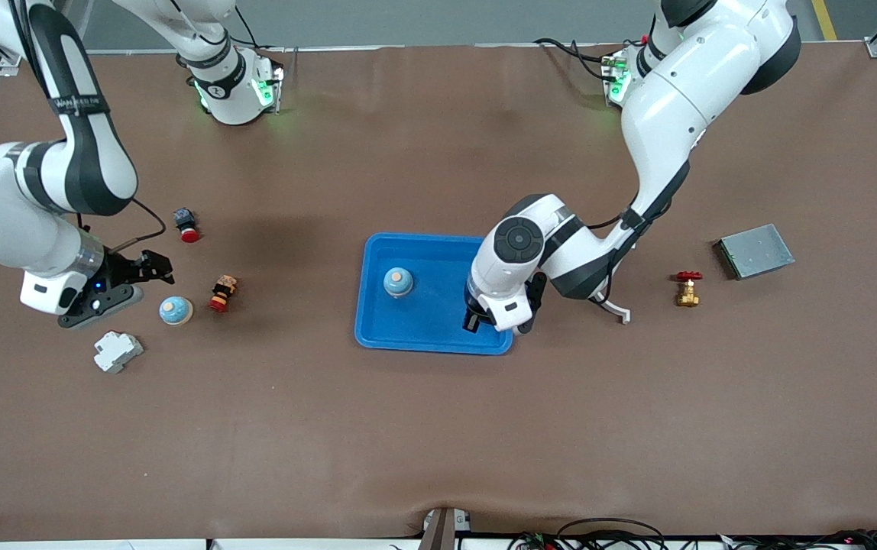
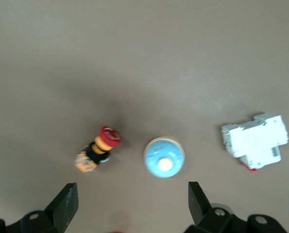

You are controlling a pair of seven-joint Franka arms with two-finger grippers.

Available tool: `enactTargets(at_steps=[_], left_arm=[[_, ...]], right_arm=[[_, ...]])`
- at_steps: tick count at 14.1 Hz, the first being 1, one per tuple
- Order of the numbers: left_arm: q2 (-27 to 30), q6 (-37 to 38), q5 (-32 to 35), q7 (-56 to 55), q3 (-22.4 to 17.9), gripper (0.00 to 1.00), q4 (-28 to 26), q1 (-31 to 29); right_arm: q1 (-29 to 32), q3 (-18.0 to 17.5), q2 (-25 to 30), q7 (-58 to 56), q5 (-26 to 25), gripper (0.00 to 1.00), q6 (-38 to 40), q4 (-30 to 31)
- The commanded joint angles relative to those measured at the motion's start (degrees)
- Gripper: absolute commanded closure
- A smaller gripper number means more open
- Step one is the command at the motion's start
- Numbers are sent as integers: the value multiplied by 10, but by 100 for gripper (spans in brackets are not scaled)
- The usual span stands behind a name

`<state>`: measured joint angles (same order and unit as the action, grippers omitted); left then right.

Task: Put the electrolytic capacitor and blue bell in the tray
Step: 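Drop the capacitor in the tray while the right gripper reaches the other bell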

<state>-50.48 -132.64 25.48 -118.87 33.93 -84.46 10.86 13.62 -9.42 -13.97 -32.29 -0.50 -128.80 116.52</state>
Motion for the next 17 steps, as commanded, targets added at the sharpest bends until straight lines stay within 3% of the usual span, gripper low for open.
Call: enactTargets(at_steps=[1,2,3,8,10,17], left_arm=[[-10,-2,-4,-2,-13,53,18,10],[-9,-2,-1,0,-16,6,19,12],[-7,-2,0,7,-16,0,19,18],[44,6,3,22,-12,0,28,-21],[74,41,-3,77,2,0,28,-53],[170,196,-19,386,109,0,21,-222]], right_arm=[[18,-10,-39,-23,-29,0,-25,-23],[19,-10,-47,-23,-30,0,-29,-23],[19,-10,-54,-23,-30,0,-32,-23],[21,-10,-107,-24,-75,0,-80,-23],[23,-10,-117,-24,-78,0,-81,-23],[44,-8,-148,-41,-83,0,-88,-21]])
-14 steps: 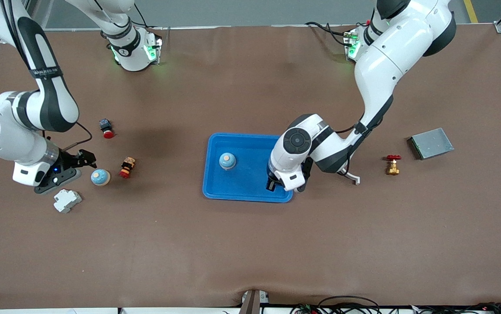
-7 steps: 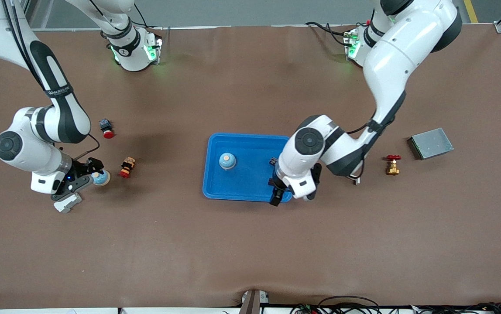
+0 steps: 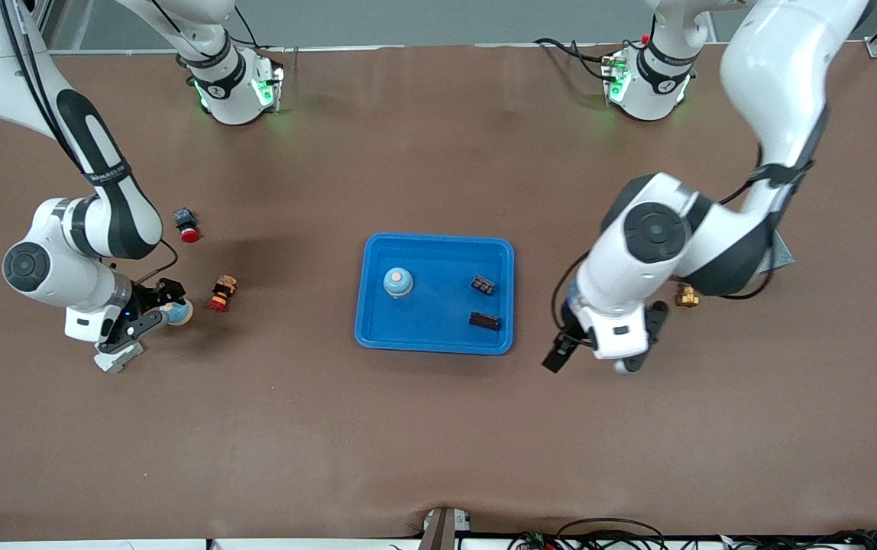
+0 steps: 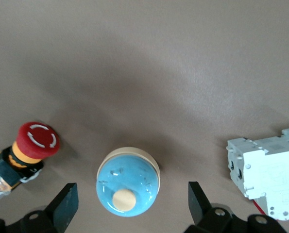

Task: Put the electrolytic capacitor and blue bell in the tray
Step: 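Drop the capacitor in the tray while the right gripper reaches the other bell, then grasp the second blue bell with the right gripper while the left gripper withdraws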

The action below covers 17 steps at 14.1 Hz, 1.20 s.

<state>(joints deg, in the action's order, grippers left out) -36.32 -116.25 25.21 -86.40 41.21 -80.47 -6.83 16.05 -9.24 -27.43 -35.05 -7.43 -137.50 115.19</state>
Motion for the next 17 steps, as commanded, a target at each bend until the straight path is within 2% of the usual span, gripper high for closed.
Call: enactTargets(at_steps=[1,4,6,10,13,14,17], left_arm=[[36,59,-19,85,60,0,-19,-74],[64,142,-20,176,132,0,-18,-161],[68,210,-23,217,197,0,-19,-228],[72,262,-23,285,313,0,-17,-353],[73,278,-17,326,322,0,-14,-375],[74,281,-15,333,322,0,-14,-376],[73,288,-16,341,320,0,-12,-383]], right_arm=[[21,-10,-20,-17,-14,0,-5,-8],[21,-10,-32,-16,-13,0,-16,-4],[21,-10,-38,-15,-12,0,-16,-3],[20,-11,-44,-15,-12,0,-28,-3],[19,-11,-47,-15,-12,0,-29,-4],[18,-11,-48,-15,-12,5,-28,-5],[17,-11,-48,-15,-12,51,-28,-5]])
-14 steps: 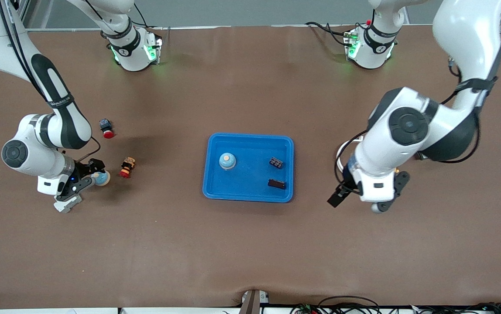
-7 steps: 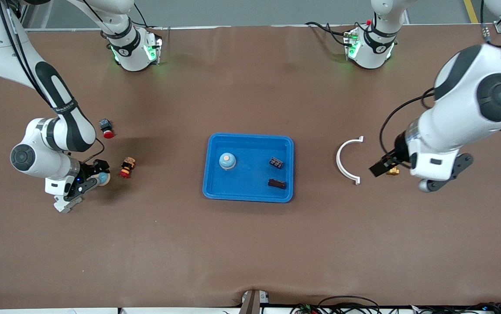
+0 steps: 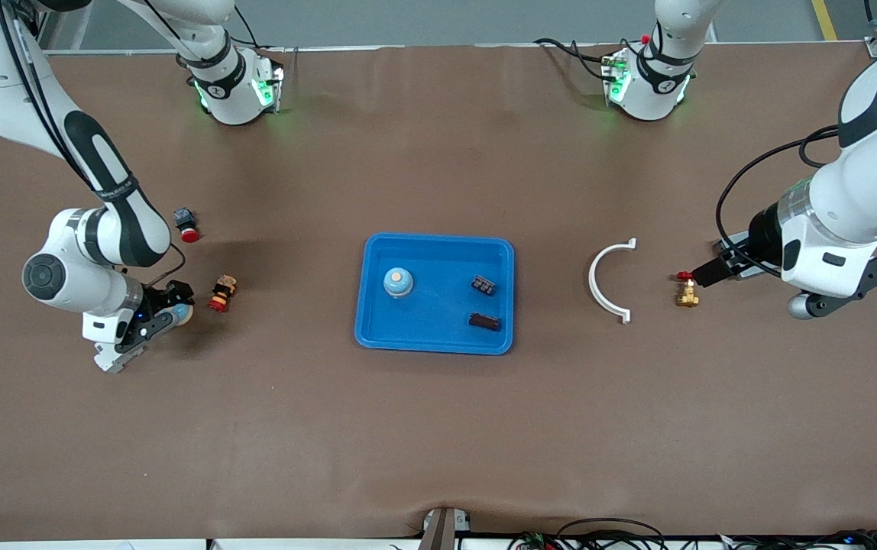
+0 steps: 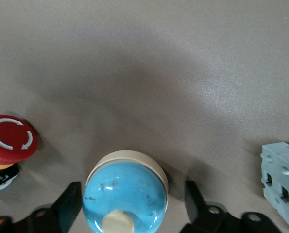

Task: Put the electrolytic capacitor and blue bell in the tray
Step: 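Grasp the second blue bell with the right gripper while the left gripper withdraws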

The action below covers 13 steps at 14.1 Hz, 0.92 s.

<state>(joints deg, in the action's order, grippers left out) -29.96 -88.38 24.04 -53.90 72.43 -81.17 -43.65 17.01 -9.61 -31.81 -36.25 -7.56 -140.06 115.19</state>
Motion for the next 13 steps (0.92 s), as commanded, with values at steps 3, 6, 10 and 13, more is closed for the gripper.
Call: enactTargets(at_steps=[3,6,10,13], left_arm=[[10,9,-4,33,10,0,-5,-18],[10,9,-4,33,9,0,-5,-19],[10,9,-4,34,8,0,-5,-16],[40,9,-3,42,-3,0,-5,-12]], right_arm=[[11,-8,-4,-3,-10,81,-1,-5],[11,-8,-2,-3,-10,92,5,-8],[6,-13,30,7,-4,91,42,-13],[-19,-19,61,70,-4,91,174,-61]])
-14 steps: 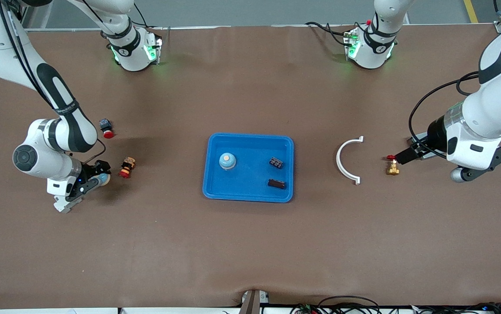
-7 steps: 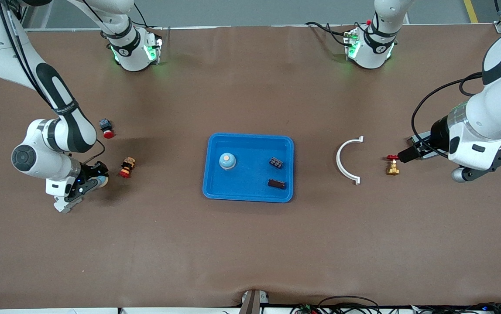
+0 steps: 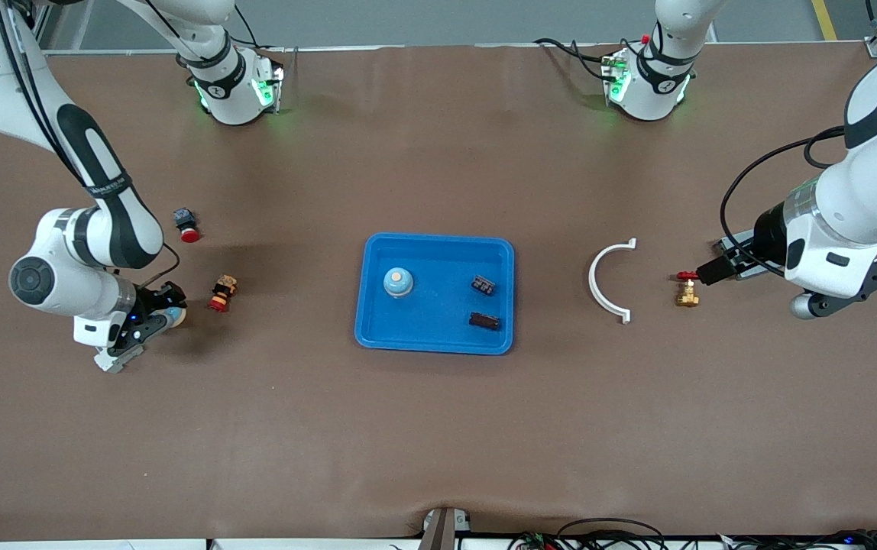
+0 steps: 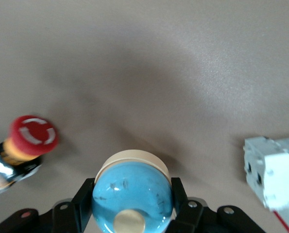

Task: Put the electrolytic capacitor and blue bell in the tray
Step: 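Grasp the second blue bell with the right gripper while the left gripper withdraws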

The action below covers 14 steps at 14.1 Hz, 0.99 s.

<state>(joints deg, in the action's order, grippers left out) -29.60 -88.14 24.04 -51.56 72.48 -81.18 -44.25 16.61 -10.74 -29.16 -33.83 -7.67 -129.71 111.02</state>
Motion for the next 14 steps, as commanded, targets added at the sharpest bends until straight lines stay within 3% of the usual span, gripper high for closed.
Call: enactTargets(at_steps=[1,3,6,8,11,14], left_arm=[[35,7,-3,19,-5,0,-5,-4],[56,7,-5,52,-56,0,-5,34],[123,7,-29,152,-236,0,-5,166],[148,4,-93,204,-330,0,-5,218],[168,2,-142,289,-434,0,-5,263],[184,-2,-172,389,-567,0,-6,351]], right_arm=[[-32,-8,49,74,-1,91,101,-28],[-67,-8,74,142,0,91,126,-31],[-130,-8,86,261,19,92,132,-34],[-171,-8,84,341,35,91,130,-42],[-229,-7,80,460,36,92,131,-70],[-285,-7,60,563,38,92,128,-106]])
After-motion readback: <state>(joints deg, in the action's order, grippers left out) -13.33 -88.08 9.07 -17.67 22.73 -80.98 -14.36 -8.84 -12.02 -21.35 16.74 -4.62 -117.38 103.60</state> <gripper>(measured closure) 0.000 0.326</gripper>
